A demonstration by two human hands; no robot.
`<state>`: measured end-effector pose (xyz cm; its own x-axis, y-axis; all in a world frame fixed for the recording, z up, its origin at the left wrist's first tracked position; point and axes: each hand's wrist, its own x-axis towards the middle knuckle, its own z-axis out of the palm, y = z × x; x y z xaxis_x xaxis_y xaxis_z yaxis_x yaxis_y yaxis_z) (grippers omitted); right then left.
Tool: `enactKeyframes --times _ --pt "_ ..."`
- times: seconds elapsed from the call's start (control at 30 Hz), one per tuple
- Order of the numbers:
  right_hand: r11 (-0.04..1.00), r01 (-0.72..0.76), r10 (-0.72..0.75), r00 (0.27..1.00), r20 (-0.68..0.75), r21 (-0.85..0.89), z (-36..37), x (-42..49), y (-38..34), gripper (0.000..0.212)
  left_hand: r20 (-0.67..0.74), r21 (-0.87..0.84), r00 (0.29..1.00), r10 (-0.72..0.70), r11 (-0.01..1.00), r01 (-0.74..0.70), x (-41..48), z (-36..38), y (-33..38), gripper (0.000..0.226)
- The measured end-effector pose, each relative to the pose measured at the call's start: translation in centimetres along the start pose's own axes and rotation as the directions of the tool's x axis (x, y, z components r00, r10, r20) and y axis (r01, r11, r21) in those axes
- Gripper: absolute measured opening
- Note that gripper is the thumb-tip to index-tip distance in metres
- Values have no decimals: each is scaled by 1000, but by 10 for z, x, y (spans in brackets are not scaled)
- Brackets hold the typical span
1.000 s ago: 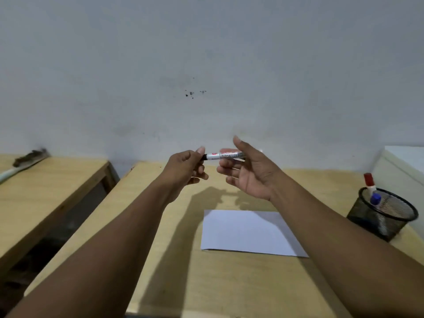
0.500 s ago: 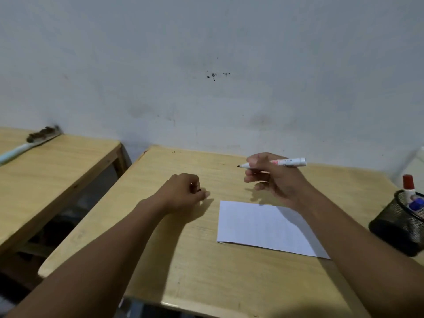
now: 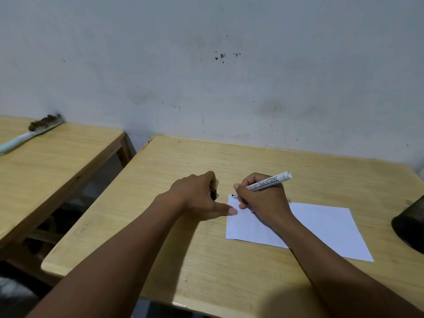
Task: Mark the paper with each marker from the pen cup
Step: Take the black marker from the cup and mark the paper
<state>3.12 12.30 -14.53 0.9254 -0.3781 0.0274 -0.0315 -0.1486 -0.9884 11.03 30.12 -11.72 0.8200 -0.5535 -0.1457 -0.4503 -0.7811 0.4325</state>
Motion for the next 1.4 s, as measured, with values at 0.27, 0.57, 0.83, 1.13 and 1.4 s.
enactKeyframes --times 0.27,0.57,0.83,1.13,1.4 --pt "999 46 -44 997 65 -29 2 2 4 25 58 31 998 -36 999 34 6 0 2 78" --pt "1000 19 -20 996 92 21 2 1 -1 25 54 23 998 -41 999 40 3 -2 6 73" --pt "927 -108 126 992 -27 358 -47 5 -45 10 3 -470 999 45 882 -38 6 -27 -8 8" --pt "884 -175 195 981 -1 433 -155 -10 -106 26 -22 -896 975 220 429 -116 40 -28 106 15" --pt "924 -89 158 975 -159 373 -217 -35 -112 29 41 -936 923 383 338 -99 59 -4 199 15"
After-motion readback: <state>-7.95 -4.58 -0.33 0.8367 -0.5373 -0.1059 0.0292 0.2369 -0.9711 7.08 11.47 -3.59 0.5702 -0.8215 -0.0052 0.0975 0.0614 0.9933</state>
